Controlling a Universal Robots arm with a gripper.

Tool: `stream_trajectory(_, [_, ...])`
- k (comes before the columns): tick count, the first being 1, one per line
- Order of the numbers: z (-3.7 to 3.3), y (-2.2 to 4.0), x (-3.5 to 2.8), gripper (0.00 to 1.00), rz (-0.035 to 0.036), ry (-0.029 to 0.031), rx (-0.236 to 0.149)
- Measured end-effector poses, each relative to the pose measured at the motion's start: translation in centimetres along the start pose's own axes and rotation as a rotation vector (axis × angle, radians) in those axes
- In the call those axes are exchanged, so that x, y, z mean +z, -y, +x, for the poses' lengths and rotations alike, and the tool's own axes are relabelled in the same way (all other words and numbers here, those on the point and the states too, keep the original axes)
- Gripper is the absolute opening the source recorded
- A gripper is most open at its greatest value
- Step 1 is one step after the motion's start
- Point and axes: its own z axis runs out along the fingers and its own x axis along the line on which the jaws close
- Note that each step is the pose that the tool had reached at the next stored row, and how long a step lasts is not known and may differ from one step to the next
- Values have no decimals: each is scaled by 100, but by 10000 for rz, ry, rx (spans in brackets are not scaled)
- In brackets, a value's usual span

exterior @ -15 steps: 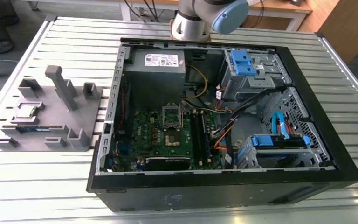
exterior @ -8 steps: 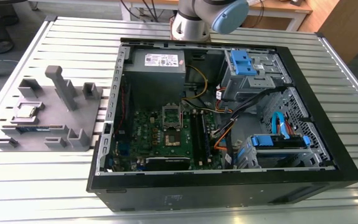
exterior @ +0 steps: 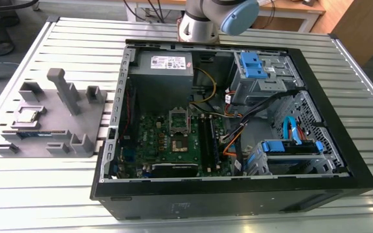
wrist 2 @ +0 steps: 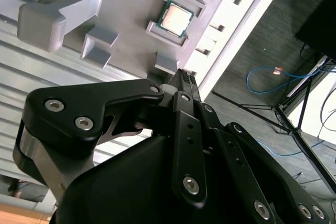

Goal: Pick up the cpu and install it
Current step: 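Reach for the cpu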

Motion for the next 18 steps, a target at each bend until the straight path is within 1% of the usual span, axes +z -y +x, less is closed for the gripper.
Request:
stream_trajectory(5, [0,0,4,11,-1,2,0])
stream_trajectory(7, [0,1,20,11,-4,6,0])
stream_trajectory(9, [0,2,44,11,-2,3,0])
stream_trajectory(13, [-1,8,113,11,-2,3,0])
stream_trajectory(18, [-3,33,191,11,-2,3,0])
